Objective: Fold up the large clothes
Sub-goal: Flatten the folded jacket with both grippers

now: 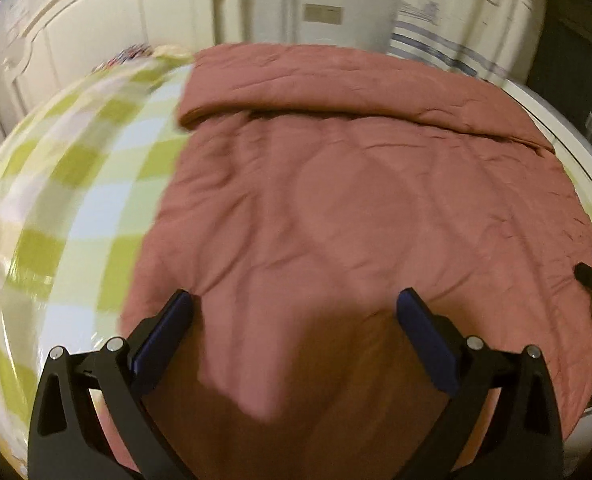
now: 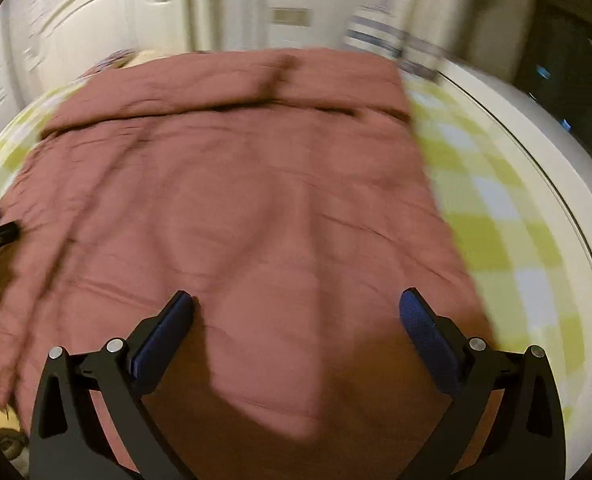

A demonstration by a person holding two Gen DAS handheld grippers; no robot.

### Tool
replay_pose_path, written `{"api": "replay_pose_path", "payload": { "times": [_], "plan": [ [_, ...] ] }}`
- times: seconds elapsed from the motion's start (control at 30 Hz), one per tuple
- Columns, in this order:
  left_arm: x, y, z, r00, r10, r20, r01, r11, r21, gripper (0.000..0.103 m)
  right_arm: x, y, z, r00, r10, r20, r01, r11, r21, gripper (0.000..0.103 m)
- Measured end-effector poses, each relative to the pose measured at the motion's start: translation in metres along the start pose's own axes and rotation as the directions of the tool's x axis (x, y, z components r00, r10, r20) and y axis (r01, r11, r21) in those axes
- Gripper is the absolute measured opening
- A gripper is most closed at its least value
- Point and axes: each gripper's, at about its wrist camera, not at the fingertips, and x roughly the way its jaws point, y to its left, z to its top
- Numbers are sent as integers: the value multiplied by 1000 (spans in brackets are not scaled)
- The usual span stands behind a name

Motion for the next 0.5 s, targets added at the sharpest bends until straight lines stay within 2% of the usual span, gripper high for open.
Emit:
{"api": "replay_pose_path", "payload": {
  "times": [0.07, 0.1, 0.2, 0.23, 0.3, 0.37, 0.43, 0.47, 0.5],
  "plan": [
    [-4, 11, -1, 999, -28, 20, 28, 999, -31, 101, -1, -18, -10, 999, 47, 19, -48, 998, 50, 99],
    [-4, 11, 0, 1000, -22, 20, 23, 999, -32, 101, -3, -18, -13, 999, 40, 27, -41, 998, 44, 98],
    [-9, -2, 0, 998, 56, 29, -56, 998, -2, 101, -11, -7, -11, 999, -22, 24, 22, 999, 39, 98],
    [-14, -9, -2, 998, 44, 45, -44, 999, 3, 101, -17, 0, -11, 999, -8, 41, 7, 1000, 31, 98],
    [-27, -27, -9, 997, -43, 67, 41, 999, 26, 101, -27, 21, -11, 996, 48, 81, -47, 999, -19, 98],
    [-32, -45, -18, 995, -69, 74, 63, 994, 86, 101, -34, 51, -15, 989, 96, 110, -84, 991, -106, 98],
    [-25, -66, -26, 998, -46, 49, 38, 986, 164, 101, -29, 76, -21, 988, 129, 89, -110, 975, -194, 98],
    [-17, -76, -31, 999, -13, 31, 6, 979, 204, 101, -22, 84, -25, 991, 118, 67, -101, 971, -218, 98],
    [-15, -78, -35, 998, -3, 55, -8, 978, 207, 101, -20, 86, -29, 990, 116, 85, -97, 973, -209, 98]
  ]
}}
